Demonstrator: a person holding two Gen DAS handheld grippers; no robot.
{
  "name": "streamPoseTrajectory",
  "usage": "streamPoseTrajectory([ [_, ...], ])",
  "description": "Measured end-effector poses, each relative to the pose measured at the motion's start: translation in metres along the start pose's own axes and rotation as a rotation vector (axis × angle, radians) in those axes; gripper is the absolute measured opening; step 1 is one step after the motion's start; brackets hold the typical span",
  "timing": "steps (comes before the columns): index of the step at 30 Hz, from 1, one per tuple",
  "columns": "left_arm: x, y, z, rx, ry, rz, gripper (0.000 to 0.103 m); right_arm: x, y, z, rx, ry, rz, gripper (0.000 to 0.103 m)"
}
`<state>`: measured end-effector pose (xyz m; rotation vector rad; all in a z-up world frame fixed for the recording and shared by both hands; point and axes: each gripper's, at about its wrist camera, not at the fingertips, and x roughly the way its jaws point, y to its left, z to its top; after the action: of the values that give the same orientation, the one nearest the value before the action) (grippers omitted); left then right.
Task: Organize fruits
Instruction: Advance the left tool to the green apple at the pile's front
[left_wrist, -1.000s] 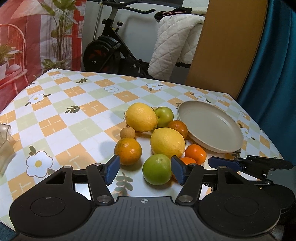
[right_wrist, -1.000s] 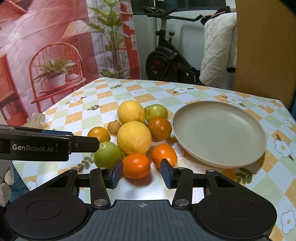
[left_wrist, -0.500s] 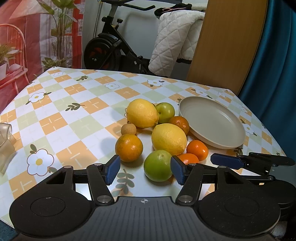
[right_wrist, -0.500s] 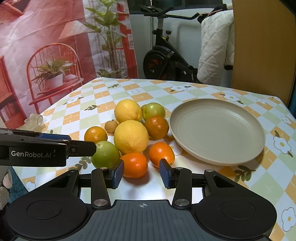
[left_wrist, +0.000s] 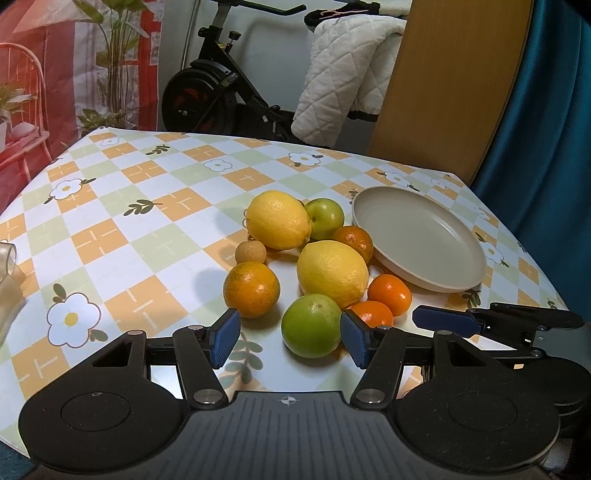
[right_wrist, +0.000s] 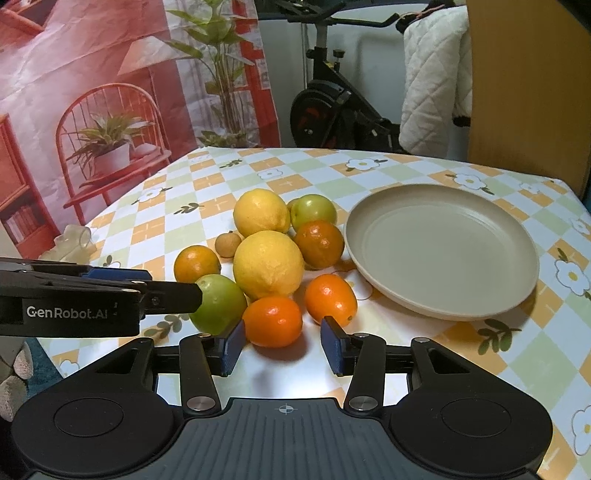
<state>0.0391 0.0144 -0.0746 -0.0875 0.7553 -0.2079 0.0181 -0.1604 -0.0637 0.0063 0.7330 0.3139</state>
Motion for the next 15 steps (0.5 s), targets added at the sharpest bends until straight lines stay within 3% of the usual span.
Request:
streamPoseTrajectory([
  [15,-0.002,0.009,0.003,-0.034,-0.013,-0.015,0.061,-0.005,0.020,0.002,-0.100,-0.031,0.021,0.042],
])
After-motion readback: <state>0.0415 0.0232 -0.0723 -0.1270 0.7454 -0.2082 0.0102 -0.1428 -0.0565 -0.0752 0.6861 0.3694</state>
